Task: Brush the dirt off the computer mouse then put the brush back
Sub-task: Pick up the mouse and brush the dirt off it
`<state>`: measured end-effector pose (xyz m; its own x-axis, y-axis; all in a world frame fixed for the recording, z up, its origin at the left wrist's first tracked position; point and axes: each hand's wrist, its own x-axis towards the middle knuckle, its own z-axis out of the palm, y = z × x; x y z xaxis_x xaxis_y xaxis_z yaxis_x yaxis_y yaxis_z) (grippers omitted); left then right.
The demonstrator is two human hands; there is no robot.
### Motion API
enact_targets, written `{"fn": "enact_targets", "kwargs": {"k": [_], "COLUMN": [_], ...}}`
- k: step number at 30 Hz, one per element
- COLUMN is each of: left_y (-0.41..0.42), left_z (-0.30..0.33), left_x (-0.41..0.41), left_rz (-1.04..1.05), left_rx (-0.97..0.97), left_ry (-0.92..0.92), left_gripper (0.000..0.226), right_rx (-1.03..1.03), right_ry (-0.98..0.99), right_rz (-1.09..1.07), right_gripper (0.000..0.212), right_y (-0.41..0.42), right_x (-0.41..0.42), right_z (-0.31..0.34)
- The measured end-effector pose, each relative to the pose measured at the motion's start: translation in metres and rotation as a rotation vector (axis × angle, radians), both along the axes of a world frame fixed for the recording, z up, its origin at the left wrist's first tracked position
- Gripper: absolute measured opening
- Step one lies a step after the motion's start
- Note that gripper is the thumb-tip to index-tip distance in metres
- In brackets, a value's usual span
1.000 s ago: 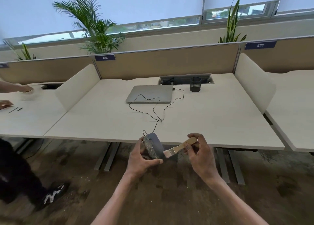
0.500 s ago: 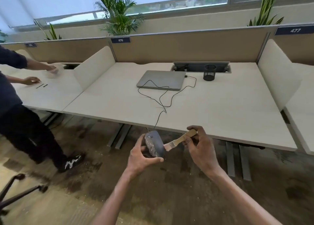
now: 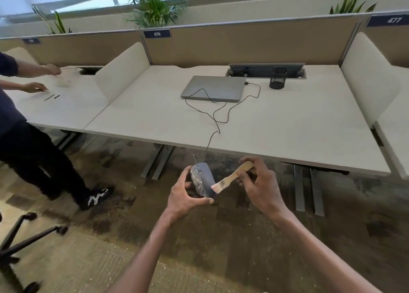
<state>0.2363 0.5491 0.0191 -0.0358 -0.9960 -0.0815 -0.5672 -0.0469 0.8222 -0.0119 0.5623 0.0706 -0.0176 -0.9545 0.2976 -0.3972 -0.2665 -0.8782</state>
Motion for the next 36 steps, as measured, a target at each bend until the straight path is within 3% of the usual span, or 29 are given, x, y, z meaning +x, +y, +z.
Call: {"fn": "enact_targets", "kwargs": {"k": [16, 23, 29, 36], "left_y": [-0.012, -0.019, -0.026, -0.029], "left_z": [-0.004, 0.000, 0.004, 0.012], "left_x": [0.012, 0.005, 0.005, -0.001], "left_rz": [-0.094, -0.083, -0.092, -0.148], "left_rx": [0.018, -0.009, -0.015, -0.021], "left_ry": [0.046, 0.039, 0.035, 0.029], "left_gripper": [0.133, 0.132, 0.132, 0.132], "right_rx": [0.009, -0.028, -0.034, -0.061], "right_ry": [-0.053, -0.051, -0.008, 0.119], "right_rz": [-0.212, -0.134, -0.247, -0.058], "right_gripper": [0.028, 0.031, 0.030, 0.039], "right_y": [0.027, 0.030, 0.027, 0.012], "right_x": [0.014, 0.023, 0.012, 0.010], "right_z": [-0.011, -0.004, -0.004, 0.016]}}
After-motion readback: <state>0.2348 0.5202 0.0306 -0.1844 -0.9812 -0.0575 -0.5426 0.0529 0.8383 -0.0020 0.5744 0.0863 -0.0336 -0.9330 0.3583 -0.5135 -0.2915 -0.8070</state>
